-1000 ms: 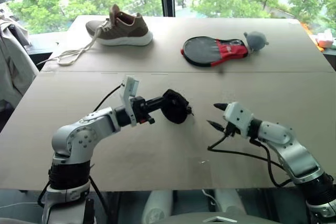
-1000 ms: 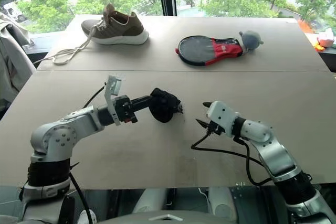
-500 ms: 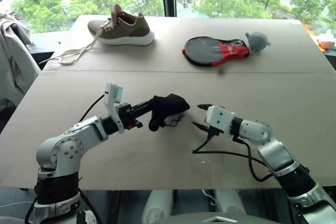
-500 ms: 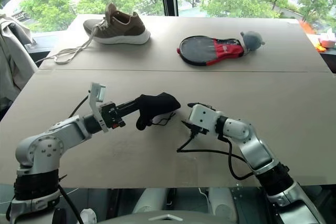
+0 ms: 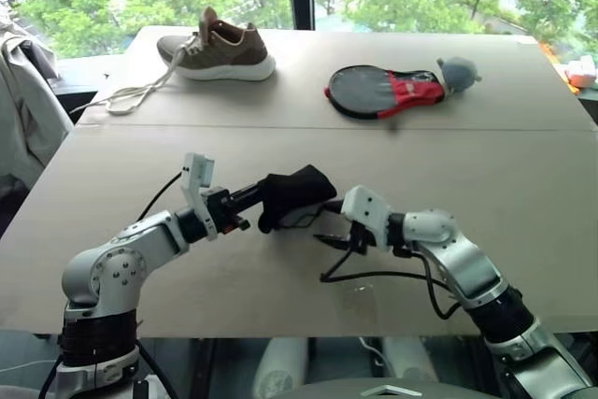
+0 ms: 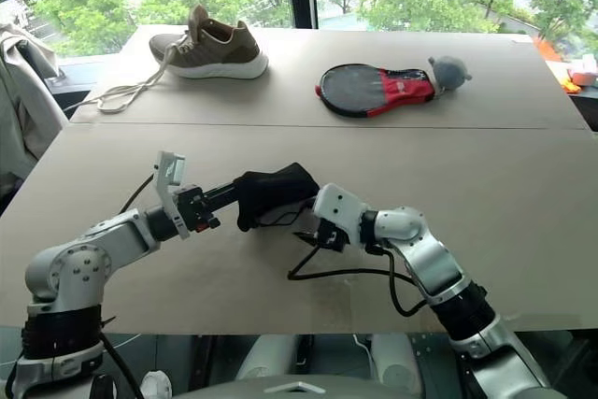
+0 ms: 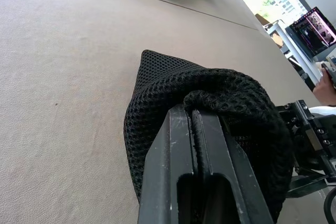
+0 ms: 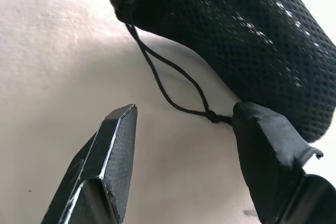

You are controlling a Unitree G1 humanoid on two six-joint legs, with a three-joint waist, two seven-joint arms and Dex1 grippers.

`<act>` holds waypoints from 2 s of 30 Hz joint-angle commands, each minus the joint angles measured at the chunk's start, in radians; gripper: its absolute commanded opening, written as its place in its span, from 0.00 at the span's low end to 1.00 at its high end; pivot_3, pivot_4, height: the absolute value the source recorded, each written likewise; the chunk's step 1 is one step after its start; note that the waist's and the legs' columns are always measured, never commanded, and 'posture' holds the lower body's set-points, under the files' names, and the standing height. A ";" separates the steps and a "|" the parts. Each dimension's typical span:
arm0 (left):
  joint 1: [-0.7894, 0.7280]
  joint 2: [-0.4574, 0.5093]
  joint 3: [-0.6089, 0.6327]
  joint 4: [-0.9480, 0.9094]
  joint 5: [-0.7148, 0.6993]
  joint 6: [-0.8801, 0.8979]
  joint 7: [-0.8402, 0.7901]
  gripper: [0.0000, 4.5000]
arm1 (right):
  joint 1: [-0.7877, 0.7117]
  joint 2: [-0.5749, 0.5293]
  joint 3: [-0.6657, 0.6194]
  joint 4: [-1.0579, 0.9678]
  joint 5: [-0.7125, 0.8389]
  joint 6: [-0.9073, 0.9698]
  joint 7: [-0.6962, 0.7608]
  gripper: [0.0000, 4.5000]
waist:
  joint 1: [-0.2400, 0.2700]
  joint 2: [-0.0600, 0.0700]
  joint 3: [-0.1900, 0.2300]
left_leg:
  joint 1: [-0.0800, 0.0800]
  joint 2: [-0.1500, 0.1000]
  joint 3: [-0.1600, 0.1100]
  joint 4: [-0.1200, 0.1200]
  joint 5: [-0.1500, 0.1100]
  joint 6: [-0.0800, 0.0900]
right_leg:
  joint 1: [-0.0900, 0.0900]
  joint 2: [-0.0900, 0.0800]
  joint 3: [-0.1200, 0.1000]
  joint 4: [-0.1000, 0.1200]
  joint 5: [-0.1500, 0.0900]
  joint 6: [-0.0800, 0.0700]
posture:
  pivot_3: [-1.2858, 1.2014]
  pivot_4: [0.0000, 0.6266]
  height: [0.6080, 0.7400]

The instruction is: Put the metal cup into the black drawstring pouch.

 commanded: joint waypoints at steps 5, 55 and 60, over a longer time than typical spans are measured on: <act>-0.001 -0.008 -0.009 -0.030 -0.013 -0.007 -0.003 0.00 | -0.102 0.062 0.024 0.151 -0.012 -0.057 0.020 0.65 | 0.000 0.000 0.000 | 0.000 -0.001 0.000 0.000 0.000 0.000 | 0.000 0.000 0.000 0.000 0.001 0.001 | 0.52 0.24 1.00; -0.150 -0.115 -0.065 -0.043 -0.038 0.012 0.116 0.00 | -0.026 0.265 -0.604 -0.150 0.888 0.684 -0.232 0.01 | 0.002 0.000 0.000 | 0.000 0.000 -0.001 -0.001 0.000 0.000 | 0.000 0.000 0.000 0.000 0.001 0.001 | 0.52 0.24 1.00; -0.236 -0.172 -0.064 -0.066 -0.088 0.039 0.195 0.00 | -0.094 0.362 -0.738 -0.105 1.141 0.704 -0.489 0.01 | 0.001 0.000 0.000 | 0.000 0.000 -0.002 -0.001 0.000 0.000 | 0.000 0.000 -0.001 0.001 0.001 0.001 | 0.52 0.24 1.00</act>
